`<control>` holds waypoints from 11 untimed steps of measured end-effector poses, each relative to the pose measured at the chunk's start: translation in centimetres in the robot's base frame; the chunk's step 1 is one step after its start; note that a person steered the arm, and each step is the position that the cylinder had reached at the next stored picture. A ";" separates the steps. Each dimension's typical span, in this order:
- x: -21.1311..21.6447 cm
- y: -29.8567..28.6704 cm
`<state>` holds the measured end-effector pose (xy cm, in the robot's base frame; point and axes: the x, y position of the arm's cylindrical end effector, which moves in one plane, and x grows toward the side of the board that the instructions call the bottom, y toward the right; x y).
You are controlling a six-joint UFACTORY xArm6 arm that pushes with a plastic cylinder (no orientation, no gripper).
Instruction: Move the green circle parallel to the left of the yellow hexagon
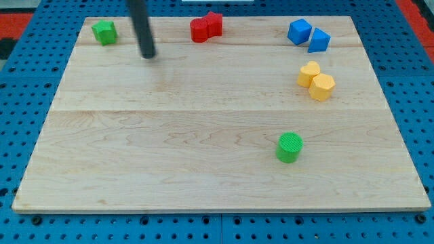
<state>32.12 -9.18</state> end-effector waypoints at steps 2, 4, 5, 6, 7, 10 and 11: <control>10.9 17.7; 21.5 28.4; 22.6 20.6; 20.8 14.7; 18.1 15.4; 15.4 15.9; 13.9 9.2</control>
